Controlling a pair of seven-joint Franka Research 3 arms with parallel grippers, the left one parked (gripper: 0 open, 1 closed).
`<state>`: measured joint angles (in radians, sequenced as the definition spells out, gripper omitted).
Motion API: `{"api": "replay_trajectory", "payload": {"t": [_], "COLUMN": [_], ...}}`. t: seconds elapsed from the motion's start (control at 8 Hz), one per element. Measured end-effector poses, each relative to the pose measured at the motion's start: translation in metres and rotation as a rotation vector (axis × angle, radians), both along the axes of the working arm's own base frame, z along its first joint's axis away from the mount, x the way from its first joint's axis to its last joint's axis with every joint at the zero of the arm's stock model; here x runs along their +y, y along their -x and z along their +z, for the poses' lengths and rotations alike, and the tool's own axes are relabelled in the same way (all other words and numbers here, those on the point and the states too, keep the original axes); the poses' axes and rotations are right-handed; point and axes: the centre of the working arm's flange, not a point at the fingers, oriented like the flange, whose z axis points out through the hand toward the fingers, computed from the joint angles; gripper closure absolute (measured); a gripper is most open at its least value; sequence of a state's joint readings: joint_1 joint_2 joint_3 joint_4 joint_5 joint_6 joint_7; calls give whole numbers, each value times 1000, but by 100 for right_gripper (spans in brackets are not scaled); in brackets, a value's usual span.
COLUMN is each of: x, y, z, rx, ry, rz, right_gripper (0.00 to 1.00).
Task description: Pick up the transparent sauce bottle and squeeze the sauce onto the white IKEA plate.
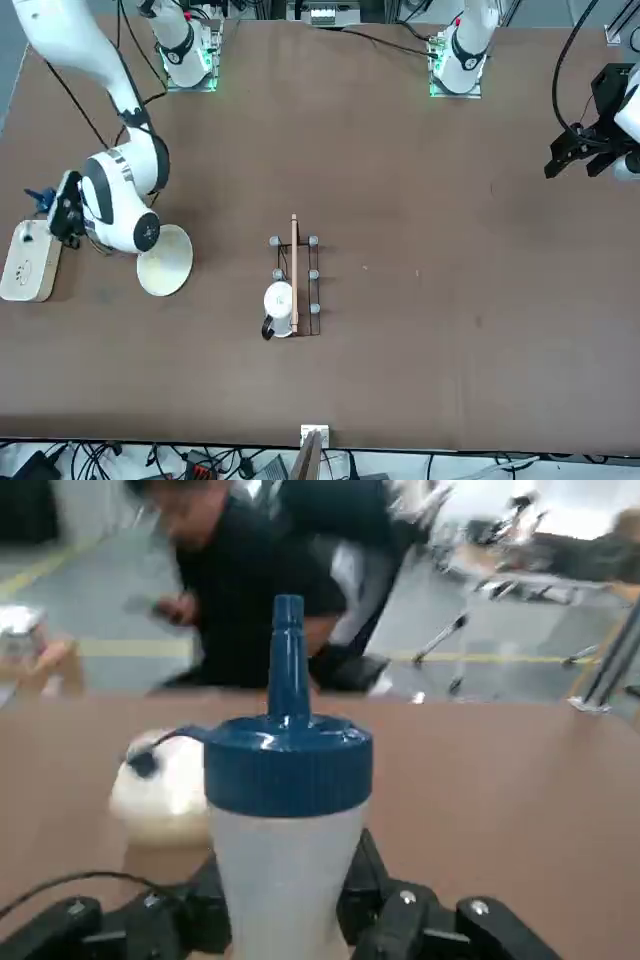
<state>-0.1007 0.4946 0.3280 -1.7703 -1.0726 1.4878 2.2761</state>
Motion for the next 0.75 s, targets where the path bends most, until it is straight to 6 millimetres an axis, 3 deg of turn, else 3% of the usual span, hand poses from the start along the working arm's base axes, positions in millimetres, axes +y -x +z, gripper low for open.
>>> {"api": "replay_trajectory", "payload": {"t": [0.25, 0.5, 0.75], "x": [64, 124, 159], "y": [-15, -17, -14], "z": [2, 2, 5], "rx": [75, 109, 154], "ry": [-204, -447, -666], "rz": [119, 196, 247], "right_gripper": [57, 59, 59]}}
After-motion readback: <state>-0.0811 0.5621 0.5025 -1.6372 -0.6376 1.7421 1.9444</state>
